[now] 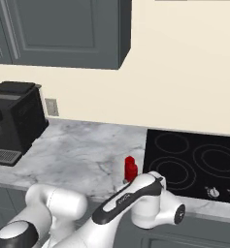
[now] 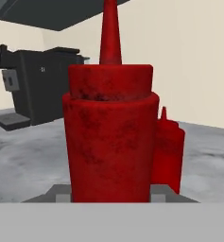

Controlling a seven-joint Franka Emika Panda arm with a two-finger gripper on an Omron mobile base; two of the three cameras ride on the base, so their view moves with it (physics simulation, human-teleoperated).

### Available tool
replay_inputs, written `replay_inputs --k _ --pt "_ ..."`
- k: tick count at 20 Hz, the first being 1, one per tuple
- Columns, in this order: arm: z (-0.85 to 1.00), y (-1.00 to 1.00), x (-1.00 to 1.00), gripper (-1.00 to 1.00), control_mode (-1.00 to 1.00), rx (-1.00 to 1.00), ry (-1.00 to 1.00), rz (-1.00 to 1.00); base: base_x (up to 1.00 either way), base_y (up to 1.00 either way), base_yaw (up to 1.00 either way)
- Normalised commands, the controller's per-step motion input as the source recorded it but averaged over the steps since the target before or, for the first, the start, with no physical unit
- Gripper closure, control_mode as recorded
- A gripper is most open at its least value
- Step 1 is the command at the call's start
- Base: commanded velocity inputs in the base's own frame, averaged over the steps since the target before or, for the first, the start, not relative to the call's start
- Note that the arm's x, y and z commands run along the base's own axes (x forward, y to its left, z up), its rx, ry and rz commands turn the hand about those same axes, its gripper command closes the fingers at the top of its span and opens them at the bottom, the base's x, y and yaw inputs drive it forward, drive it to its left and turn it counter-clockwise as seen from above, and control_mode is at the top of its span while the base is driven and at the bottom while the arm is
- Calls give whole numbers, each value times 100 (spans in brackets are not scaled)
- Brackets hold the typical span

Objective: Take 2 condiments from the cabinet and move them on the counter near the stove.Make sure the condiments are lined up with each other, next to each other.

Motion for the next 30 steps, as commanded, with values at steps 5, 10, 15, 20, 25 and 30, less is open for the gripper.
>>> replay_inputs --k 5,10,15,20,25,30 --pt "-14 0 24 100 -100 0 0 0 0 0 0" --pt "-17 0 25 100 -100 0 0 0 0 0 0" --pt "-22 0 23 100 -100 0 0 0 0 0 0" --pt "-19 0 22 100 -100 0 0 0 0 0 0" --pt "-21 0 21 100 -100 0 0 0 0 0 0" --pt "-15 -2 7 100 -100 0 0 0 0 0 0"
